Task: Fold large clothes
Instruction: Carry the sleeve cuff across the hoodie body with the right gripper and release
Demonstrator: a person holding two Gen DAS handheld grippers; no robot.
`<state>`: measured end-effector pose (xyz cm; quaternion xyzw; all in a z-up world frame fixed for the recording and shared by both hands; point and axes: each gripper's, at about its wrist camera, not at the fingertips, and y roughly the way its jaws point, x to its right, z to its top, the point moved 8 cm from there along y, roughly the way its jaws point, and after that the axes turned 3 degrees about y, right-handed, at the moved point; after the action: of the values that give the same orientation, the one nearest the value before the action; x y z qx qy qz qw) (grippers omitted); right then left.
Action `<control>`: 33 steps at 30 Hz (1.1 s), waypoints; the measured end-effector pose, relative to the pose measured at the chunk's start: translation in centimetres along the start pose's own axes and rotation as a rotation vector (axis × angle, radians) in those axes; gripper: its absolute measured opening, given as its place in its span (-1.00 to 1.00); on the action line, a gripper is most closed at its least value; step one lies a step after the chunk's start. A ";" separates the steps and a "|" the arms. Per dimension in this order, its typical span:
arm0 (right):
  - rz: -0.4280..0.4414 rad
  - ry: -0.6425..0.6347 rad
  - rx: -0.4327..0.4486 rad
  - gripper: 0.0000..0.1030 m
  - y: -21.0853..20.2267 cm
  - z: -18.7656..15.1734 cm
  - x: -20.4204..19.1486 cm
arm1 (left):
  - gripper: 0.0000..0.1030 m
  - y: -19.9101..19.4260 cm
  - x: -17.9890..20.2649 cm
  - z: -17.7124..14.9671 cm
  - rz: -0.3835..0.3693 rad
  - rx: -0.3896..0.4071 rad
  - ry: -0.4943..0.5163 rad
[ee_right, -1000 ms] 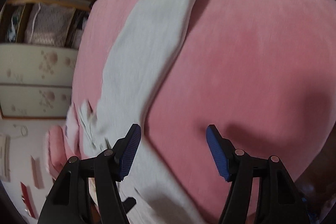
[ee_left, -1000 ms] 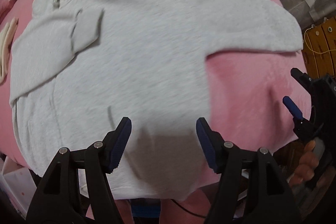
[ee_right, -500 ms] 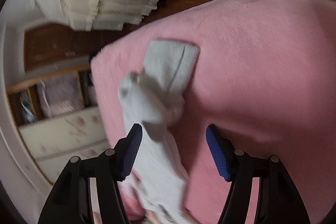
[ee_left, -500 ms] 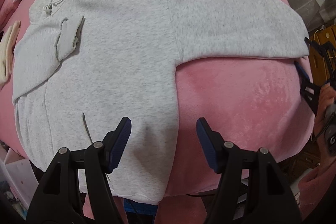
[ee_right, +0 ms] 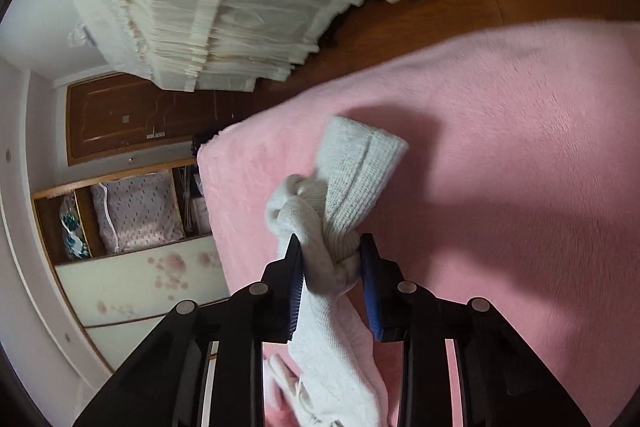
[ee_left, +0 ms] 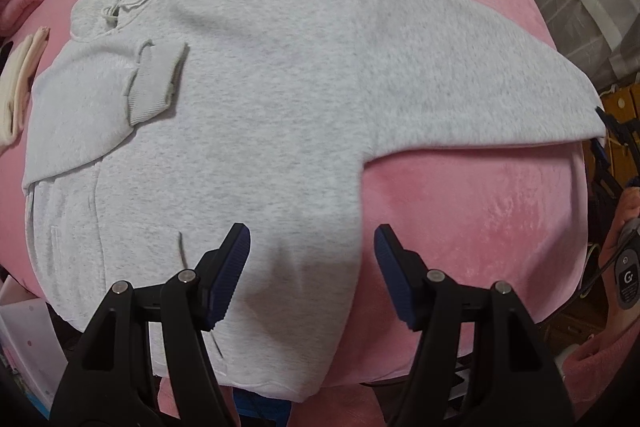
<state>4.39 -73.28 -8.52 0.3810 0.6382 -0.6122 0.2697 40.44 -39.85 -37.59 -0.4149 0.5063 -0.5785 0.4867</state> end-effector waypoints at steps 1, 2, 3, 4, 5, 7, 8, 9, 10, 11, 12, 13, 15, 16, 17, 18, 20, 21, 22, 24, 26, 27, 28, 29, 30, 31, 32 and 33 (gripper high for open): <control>0.001 -0.041 0.020 -0.50 -0.8 -0.5 -1.4 | 0.19 -0.2 -1.1 0.1 0.002 0.011 -0.007; 0.003 -0.089 0.040 -0.51 -1.9 -1.4 -3.0 | 0.19 -0.4 -1.9 0.2 0.007 0.019 -0.011; 0.008 -0.141 0.061 -0.51 -2.6 -2.0 -5.0 | 0.20 -0.6 -3.0 0.3 0.012 0.028 -0.016; 0.015 -0.197 0.081 -0.51 -3.5 -3.0 -7.2 | 0.19 -0.9 -4.2 0.3 0.017 0.039 -0.024; 0.021 -0.248 0.098 -0.51 -4.1 -4.1 -9.5 | 0.19 -1.2 -5.7 0.5 0.022 0.050 -0.035; 0.046 -0.382 0.133 -0.51 -5.3 -7.2 -14.9 | 0.19 -1.6 -8.8 0.8 0.030 0.068 -0.066; 0.055 -0.434 0.145 -0.51 -5.5 -8.6 -17.2 | 0.19 -1.8 -10.3 0.9 0.029 0.074 -0.082; 0.068 -0.505 0.159 -0.51 -5.8 -10.7 -19.9 | 0.20 -2.0 -12.1 1.0 0.026 0.084 -0.103; 0.080 -0.563 0.168 -0.51 -5.8 -12.4 -22.6 | 0.19 -2.1 -13.4 1.1 0.023 0.091 -0.117; 0.094 -0.615 0.174 -0.51 -6.1 -14.5 -24.6 | 0.19 -2.3 -15.3 1.3 0.019 0.102 -0.137; 0.109 -0.658 0.179 -0.51 -6.1 -16.6 -26.9 | 0.19 -2.4 -17.2 1.5 0.013 0.114 -0.154; 0.121 -0.700 0.184 -0.51 -5.8 -18.8 -28.9 | 0.19 -2.5 -18.5 1.7 0.012 0.120 -0.164; 0.136 -0.773 0.193 -0.51 -5.0 -23.2 -32.4 | 0.19 -2.9 -22.5 2.0 0.012 0.125 -0.185; 0.144 -0.801 0.191 -0.51 -4.2 -25.5 -34.0 | 0.19 -3.2 -24.1 2.1 0.007 0.129 -0.192; 0.152 -0.823 0.185 -0.51 -3.6 -28.0 -35.3 | 0.19 -3.4 -25.6 2.3 0.002 0.135 -0.200; 0.156 -0.843 0.178 -0.51 -2.9 -30.3 -36.5 | 0.19 -3.6 -27.1 2.4 -0.004 0.140 -0.206; 0.151 -0.879 0.160 -0.51 -1.1 -34.5 -38.2 | 0.19 -3.8 -30.2 2.8 -0.017 0.143 -0.215; 0.138 -0.906 0.145 -0.51 0.2 -37.1 -38.9 | 0.19 -3.9 -31.6 2.9 -0.024 0.137 -0.216; 0.123 -0.926 0.134 -0.51 1.6 -38.9 -39.4 | 0.19 -3.9 -33.0 3.1 -0.032 0.131 -0.213; 0.077 -0.973 0.093 -0.51 4.5 -43.7 -39.4 | 0.19 -3.8 -35.3 3.3 -0.047 0.125 -0.207; 0.025 -1.015 0.058 -0.51 7.0 -47.5 -38.6 | 0.19 -3.6 -37.0 3.6 -0.063 0.122 -0.197; -0.020 -1.059 0.035 -0.51 8.9 -50.0 -37.7 | 0.19 -3.3 -38.0 3.6 -0.070 0.117 -0.188; -0.060 -1.105 0.022 -0.51 10.4 -52.0 -37.0 | 0.19 -3.0 -38.5 3.7 -0.075 0.115 -0.182; -0.095 -1.151 0.011 -0.51 11.6 -53.7 -36.2 | 0.19 -2.6 -38.7 3.8 -0.078 0.112 -0.177; -0.136 -1.207 -0.004 -0.51 13.3 -55.6 -35.2 | 0.19 -2.1 -39.4 3.8 -0.083 0.105 -0.170; -0.172 -1.248 -0.025 -0.51 14.7 -57.0 -34.3 | 0.19 -1.7 -39.4 3.9 -0.084 0.099 -0.166; -0.205 -1.273 -0.045 -0.51 15.7 -58.3 -33.2 | 0.19 -1.2 -39.4 3.9 -0.087 0.091 -0.160; -0.256 -1.306 -0.071 -0.51 17.1 -59.5 -32.1 | 0.19 -0.6 -39.3 3.9 -0.091 0.084 -0.155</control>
<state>43.72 -20.20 13.94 -0.1561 0.4038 -0.7230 0.5384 51.26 -1.95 -35.90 -0.4602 0.4229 -0.5867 0.5149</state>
